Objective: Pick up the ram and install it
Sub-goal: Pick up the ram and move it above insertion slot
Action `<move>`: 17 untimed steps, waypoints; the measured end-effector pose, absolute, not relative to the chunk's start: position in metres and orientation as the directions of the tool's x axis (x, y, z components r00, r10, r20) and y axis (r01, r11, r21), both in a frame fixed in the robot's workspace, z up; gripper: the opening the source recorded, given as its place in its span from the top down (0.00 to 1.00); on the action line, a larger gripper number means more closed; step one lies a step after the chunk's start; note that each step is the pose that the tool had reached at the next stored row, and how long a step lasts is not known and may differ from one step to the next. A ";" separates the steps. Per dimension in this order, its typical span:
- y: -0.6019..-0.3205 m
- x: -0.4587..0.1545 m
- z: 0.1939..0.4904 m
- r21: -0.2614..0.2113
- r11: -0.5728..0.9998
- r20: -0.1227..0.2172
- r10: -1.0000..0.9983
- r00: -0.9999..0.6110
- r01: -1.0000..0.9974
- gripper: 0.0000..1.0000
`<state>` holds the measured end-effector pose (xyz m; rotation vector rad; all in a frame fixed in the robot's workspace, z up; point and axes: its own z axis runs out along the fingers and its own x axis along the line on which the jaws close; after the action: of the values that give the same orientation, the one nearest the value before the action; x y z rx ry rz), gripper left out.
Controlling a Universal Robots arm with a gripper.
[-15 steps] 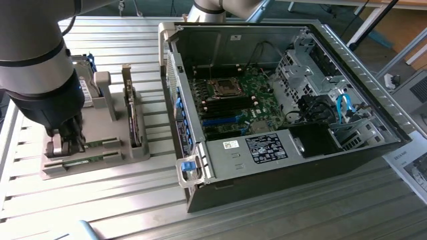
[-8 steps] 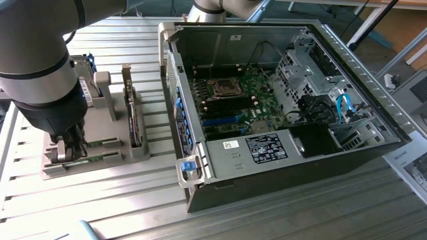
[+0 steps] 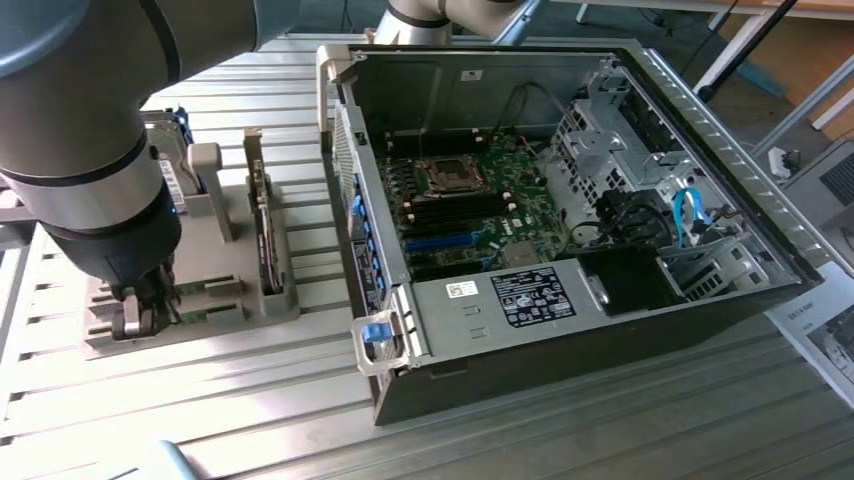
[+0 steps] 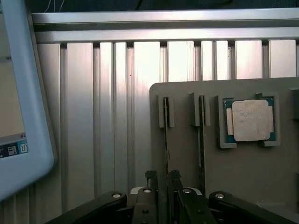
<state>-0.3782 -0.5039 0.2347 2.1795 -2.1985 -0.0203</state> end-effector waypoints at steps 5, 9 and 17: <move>-0.505 -0.378 0.230 0.042 0.008 0.023 -1.000 -0.008 -0.999 0.76; -0.505 -0.378 0.230 0.041 0.008 0.023 -1.000 -0.007 -0.999 0.76; -0.505 -0.371 0.230 0.042 0.009 0.023 -1.000 -0.008 -0.999 0.76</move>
<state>-0.3707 -0.5054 0.2298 2.1802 -2.1978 -0.0203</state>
